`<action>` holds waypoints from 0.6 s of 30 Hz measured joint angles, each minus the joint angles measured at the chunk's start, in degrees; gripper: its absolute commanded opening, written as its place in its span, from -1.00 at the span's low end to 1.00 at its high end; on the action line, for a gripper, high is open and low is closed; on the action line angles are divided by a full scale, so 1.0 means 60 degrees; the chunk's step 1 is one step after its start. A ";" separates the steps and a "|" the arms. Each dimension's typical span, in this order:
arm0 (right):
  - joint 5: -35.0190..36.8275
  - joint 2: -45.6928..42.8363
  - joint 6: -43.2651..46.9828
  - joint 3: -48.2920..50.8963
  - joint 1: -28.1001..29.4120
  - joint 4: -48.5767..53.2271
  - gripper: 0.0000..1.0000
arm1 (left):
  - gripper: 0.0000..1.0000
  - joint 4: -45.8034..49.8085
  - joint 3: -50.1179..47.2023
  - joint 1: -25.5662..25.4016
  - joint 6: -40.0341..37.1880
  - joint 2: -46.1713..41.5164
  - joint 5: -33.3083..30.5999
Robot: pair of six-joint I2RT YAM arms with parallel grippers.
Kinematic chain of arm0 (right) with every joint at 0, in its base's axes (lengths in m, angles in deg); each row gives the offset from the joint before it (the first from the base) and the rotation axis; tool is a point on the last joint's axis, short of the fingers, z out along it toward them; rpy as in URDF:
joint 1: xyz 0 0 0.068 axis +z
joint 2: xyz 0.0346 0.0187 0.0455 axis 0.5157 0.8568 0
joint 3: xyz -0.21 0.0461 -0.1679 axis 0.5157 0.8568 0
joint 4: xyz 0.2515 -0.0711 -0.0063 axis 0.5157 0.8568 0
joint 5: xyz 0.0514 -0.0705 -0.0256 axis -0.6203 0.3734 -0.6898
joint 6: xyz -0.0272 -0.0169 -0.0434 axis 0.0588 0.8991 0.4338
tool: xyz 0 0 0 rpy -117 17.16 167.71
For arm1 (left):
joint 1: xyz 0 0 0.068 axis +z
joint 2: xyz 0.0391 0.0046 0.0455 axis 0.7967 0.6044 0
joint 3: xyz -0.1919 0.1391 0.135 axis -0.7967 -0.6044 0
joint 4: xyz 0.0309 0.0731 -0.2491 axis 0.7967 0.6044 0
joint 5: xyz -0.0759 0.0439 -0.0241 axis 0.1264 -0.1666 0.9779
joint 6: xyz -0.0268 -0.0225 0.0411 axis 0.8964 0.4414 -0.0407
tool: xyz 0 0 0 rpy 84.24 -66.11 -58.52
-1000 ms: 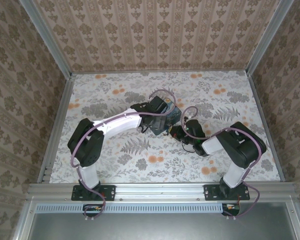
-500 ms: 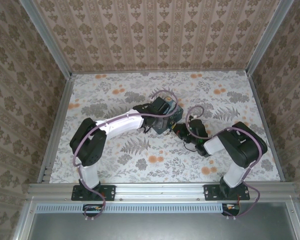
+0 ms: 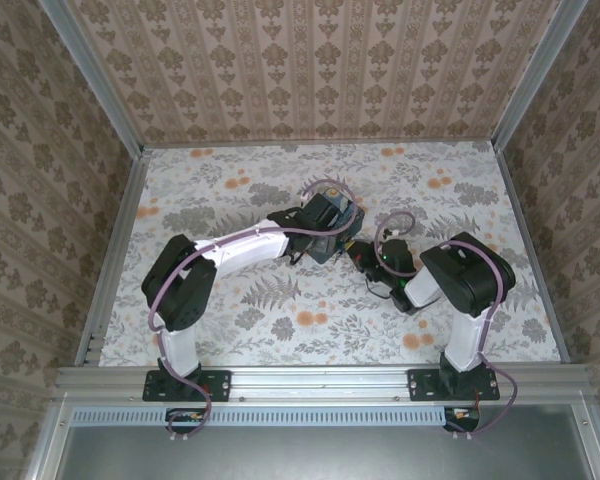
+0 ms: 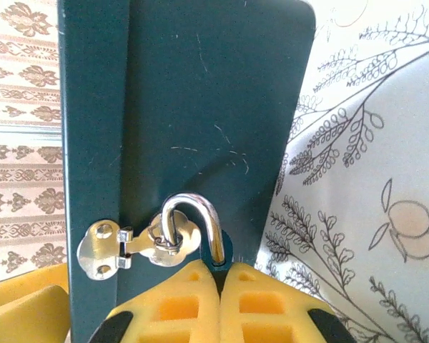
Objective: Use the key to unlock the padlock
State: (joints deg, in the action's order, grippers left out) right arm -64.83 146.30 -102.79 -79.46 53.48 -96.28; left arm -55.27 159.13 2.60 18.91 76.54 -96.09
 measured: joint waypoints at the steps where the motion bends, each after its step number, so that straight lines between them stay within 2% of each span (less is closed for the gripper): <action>1: -0.0095 -0.0091 0.0069 -0.0102 -0.0073 0.0277 -1.00 | 0.84 -0.0044 0.0000 0.0000 0.0004 0.0022 -0.0015; 8: -0.0390 -0.0885 0.1213 -0.1209 -0.0528 0.3297 -1.00 | 0.84 -0.0270 0.0004 0.0000 0.0029 0.0098 -0.0022; 18: -0.0557 -0.1526 0.2495 -0.1326 -0.1275 0.5224 -1.00 | 0.85 -0.0259 0.0025 0.0015 0.0025 0.0106 -0.0004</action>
State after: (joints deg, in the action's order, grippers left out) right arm -68.17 137.15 -87.82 -87.41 45.83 -64.94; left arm -56.82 159.28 2.69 19.06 77.18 -96.11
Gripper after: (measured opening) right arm 0.066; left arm 0.923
